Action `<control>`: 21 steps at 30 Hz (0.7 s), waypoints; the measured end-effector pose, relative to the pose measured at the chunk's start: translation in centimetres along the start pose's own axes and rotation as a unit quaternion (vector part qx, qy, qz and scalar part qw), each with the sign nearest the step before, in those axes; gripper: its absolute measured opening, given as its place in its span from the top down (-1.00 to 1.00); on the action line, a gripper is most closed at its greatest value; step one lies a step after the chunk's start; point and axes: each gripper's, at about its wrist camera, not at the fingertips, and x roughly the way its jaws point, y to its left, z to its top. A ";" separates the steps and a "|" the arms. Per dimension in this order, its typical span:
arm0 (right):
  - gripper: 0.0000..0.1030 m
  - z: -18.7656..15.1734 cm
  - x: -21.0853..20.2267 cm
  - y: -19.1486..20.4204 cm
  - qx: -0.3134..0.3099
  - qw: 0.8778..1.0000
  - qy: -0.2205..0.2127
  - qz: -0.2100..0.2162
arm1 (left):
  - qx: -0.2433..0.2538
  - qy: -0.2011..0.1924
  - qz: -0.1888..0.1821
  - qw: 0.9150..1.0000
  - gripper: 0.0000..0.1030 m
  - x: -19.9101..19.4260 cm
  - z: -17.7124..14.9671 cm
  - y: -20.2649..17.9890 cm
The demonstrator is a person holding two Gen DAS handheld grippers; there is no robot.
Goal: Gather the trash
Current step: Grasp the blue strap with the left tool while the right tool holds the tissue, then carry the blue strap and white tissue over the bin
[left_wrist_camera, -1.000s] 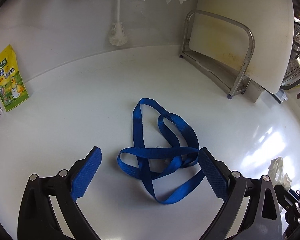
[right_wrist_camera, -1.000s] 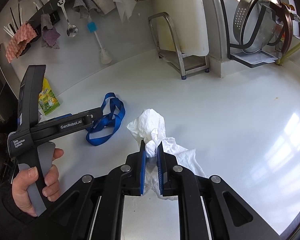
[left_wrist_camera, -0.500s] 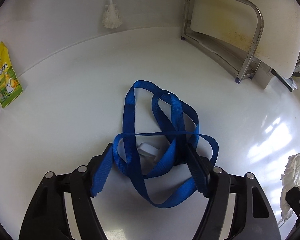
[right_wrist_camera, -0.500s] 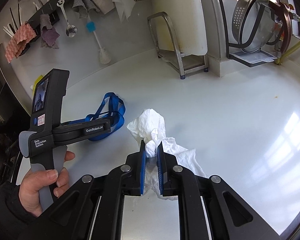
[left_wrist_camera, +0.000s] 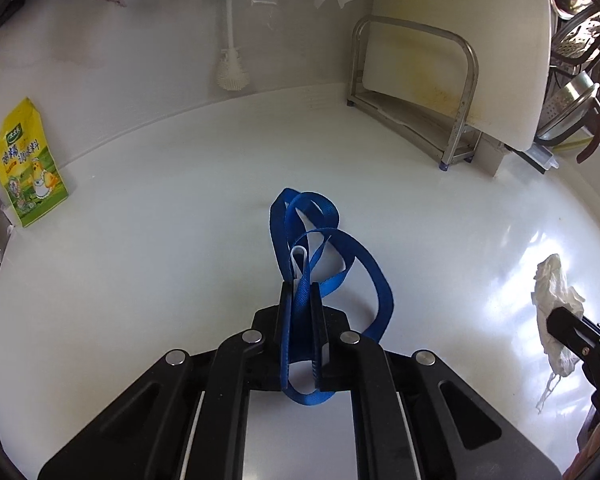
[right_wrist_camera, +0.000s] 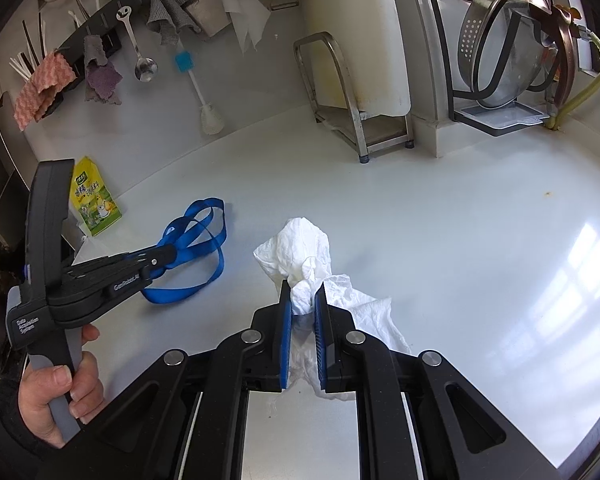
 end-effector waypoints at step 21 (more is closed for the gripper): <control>0.81 -9.4 -10.9 5.4 0.021 1.000 -0.020 -0.004 | 0.028 -0.067 -0.026 0.997 0.84 -16.3 -10.5 0.1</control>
